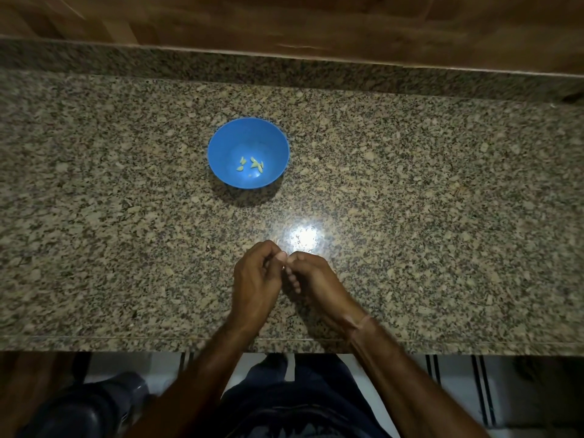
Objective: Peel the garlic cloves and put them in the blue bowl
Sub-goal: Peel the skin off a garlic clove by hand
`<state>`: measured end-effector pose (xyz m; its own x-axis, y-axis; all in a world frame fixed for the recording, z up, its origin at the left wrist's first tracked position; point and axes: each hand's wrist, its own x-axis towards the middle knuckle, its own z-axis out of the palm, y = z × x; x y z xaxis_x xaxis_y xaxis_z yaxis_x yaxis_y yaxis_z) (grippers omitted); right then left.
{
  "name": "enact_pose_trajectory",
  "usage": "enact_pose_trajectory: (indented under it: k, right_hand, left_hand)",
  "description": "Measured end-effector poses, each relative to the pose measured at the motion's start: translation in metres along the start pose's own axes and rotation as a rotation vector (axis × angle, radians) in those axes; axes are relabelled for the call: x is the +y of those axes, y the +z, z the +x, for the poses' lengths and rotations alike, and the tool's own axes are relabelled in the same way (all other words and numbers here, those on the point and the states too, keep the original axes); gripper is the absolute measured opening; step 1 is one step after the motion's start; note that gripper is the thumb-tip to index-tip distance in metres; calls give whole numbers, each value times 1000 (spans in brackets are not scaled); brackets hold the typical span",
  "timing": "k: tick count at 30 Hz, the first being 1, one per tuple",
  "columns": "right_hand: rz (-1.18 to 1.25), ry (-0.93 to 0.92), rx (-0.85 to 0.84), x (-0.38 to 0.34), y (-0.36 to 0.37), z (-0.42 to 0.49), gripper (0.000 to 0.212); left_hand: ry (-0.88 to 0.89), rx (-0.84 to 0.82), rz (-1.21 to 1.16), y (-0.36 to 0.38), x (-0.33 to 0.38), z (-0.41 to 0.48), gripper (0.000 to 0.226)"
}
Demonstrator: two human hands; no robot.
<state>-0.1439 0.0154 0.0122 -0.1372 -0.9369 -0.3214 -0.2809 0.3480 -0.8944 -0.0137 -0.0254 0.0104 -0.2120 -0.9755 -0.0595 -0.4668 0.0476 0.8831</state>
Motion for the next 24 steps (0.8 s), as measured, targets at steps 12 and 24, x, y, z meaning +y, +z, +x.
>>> enact_pose_trajectory:
  k: [12,24]
  right_hand:
    - [14,58,-175,4,-18,14,30]
    - [61,145,-89,8,-2,10,34]
  left_hand:
    - [-19,-88,88,2,-2,2,29]
    - [-193,-138,-16,10,-3,3,30]
